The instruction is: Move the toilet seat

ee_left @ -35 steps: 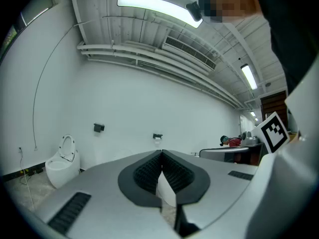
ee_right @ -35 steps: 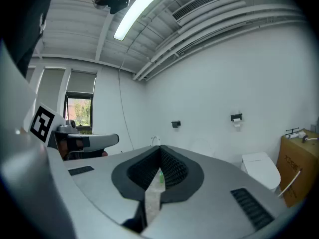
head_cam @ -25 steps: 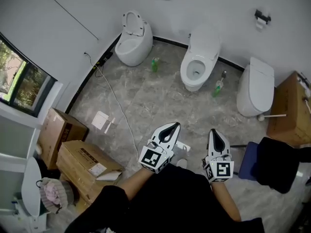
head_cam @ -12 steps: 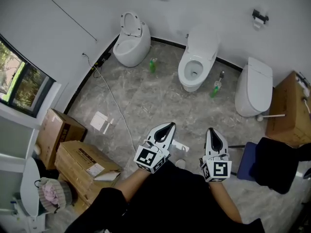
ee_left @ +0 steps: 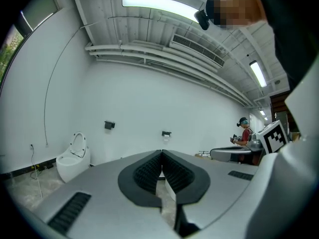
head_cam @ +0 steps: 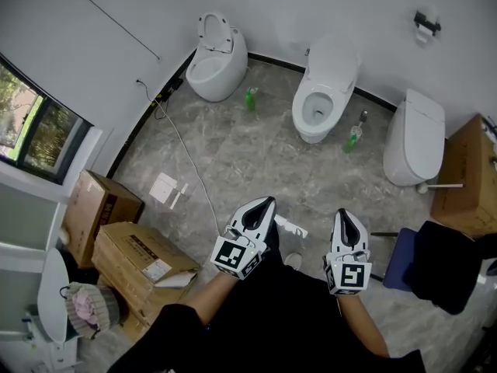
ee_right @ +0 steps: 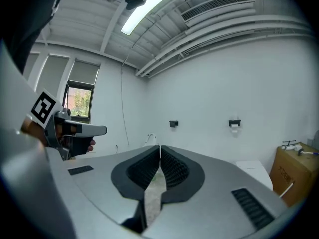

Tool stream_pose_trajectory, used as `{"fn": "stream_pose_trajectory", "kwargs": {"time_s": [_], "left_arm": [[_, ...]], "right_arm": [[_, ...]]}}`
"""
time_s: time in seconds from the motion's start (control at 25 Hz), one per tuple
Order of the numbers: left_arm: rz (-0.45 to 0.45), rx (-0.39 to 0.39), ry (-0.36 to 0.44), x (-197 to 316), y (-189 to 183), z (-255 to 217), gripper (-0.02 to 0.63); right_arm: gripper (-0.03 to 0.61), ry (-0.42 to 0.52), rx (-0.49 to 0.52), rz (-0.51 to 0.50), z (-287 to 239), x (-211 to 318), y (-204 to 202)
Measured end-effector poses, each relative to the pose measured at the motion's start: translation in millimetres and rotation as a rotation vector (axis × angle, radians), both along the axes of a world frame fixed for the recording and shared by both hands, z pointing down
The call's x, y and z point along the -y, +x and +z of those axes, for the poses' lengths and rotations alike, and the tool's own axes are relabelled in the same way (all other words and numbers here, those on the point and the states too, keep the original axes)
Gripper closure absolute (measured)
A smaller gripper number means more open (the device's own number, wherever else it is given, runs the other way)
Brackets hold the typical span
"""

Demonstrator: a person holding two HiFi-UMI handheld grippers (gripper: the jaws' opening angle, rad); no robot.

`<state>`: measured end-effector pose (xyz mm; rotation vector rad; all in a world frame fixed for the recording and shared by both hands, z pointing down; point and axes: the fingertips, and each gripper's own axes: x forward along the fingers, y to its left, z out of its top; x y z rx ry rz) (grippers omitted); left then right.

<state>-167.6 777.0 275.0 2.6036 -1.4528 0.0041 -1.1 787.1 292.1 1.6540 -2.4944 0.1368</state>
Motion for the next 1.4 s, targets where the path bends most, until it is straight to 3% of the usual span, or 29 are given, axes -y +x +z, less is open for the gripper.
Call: {"fn": "stream_pose_trajectory", "kwargs": {"time_s": [0.36,0.72,0.96,1.16,1.4], "left_arm": [[0.029,-0.028,-0.028,76.2,-15.2,24.0,0.6],[0.027,-0.074,-0.14,205.1,-53.7,55.0,0.6],[0.098,-0.065,-0.097,282.3,-73.1,34.5,0.6],[0.153,-0.072,-0.088,331.0,-86.9,26.4,0.6],[0.202,-0.122,-0.093,372.5,-92.1,25.6,0.6]], "right_arm": [[0.548,-0.074,0.057,0.012,14.0,64.0,-16.8],[0.548,-0.08,0.056,0.024,8.7,200.0,-60.0],[0.548,-0.075,0.038,0.054,-2.3,273.4,-87.2],[0.547,-0.059,-0.079,0.063,-9.5,312.7,-117.8],[0.548,-0.09,-0.04,0.113,-2.5,344.8,-126.5]]}}
